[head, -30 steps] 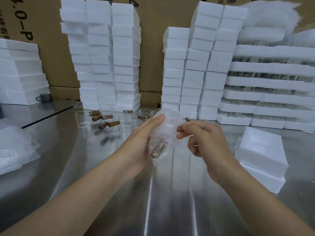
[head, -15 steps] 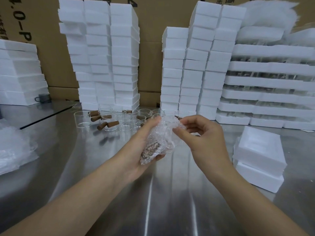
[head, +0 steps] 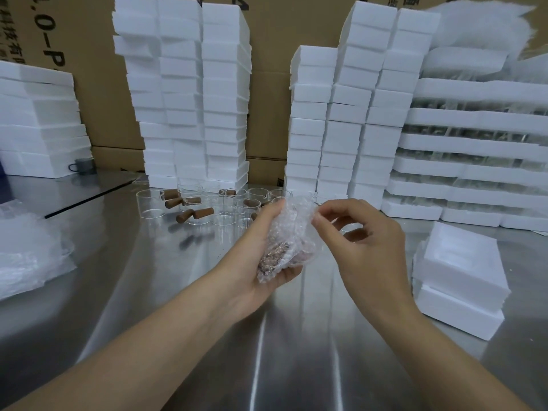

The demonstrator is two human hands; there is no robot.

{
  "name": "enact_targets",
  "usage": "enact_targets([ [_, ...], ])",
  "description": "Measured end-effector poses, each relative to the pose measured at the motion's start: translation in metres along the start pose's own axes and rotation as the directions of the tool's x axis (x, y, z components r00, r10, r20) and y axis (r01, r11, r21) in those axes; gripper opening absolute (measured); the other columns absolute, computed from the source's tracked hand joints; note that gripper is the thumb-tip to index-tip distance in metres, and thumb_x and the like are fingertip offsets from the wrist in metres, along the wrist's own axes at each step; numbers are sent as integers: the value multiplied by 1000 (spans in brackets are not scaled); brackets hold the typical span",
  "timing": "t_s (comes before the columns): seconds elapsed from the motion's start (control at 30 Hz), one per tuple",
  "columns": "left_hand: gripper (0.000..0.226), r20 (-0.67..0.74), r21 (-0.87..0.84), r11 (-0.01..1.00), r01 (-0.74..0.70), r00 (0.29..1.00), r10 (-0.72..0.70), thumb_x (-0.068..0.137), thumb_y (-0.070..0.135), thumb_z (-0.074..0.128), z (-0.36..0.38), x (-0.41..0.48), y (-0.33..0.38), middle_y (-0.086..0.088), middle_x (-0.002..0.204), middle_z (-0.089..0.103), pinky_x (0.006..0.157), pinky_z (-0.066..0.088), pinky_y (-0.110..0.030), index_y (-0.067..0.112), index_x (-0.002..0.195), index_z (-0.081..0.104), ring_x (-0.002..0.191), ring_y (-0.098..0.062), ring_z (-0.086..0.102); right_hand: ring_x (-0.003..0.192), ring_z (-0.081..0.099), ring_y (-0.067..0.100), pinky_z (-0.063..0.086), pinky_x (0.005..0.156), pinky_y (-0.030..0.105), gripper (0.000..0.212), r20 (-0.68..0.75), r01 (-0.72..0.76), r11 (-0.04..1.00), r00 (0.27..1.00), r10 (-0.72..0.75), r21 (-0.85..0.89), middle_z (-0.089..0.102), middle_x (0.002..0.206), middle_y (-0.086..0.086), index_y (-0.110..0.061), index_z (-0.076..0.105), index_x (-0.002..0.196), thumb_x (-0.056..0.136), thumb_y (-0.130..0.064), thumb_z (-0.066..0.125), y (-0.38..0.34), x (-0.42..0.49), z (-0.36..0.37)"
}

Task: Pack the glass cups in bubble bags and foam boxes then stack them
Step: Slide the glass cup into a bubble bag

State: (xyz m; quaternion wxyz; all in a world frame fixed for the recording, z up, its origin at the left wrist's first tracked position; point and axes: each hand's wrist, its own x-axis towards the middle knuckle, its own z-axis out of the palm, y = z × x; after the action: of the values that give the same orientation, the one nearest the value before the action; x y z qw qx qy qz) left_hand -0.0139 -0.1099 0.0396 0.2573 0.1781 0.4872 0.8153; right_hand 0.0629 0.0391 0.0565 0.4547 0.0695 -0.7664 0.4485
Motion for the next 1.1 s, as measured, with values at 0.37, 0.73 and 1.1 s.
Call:
enact_targets([
  [0.37,37,-23,168,983,68,998,-65,106,39,52,13,6,17,-9,103,77,84,54,-31,11,111,77,85,-17,72,58,52,10,47,59,19,30,77,-88,995,993,91,-43,62,80,-10,-31,63,92,81,-11,82,9,4,-4],
  [0.73,64,65,155,980,124,989,-135,81,67,73,-3,4,3,-15,143,69,89,54,-39,25,130,77,107,-25,63,77,62,17,41,64,12,32,127,131,970,986,-106,-205,60,97,-14,-39,63,102,88,-12,75,16,-1,2],
  [1.1,31,65,2,970,242,968,-241,80,50,75,-8,0,8,-6,91,73,67,58,-32,21,84,84,75,-18,68,91,62,13,44,66,17,21,109,200,951,978,-178,-234,62,101,-19,-38,74,97,89,-20,80,14,-2,3],
])
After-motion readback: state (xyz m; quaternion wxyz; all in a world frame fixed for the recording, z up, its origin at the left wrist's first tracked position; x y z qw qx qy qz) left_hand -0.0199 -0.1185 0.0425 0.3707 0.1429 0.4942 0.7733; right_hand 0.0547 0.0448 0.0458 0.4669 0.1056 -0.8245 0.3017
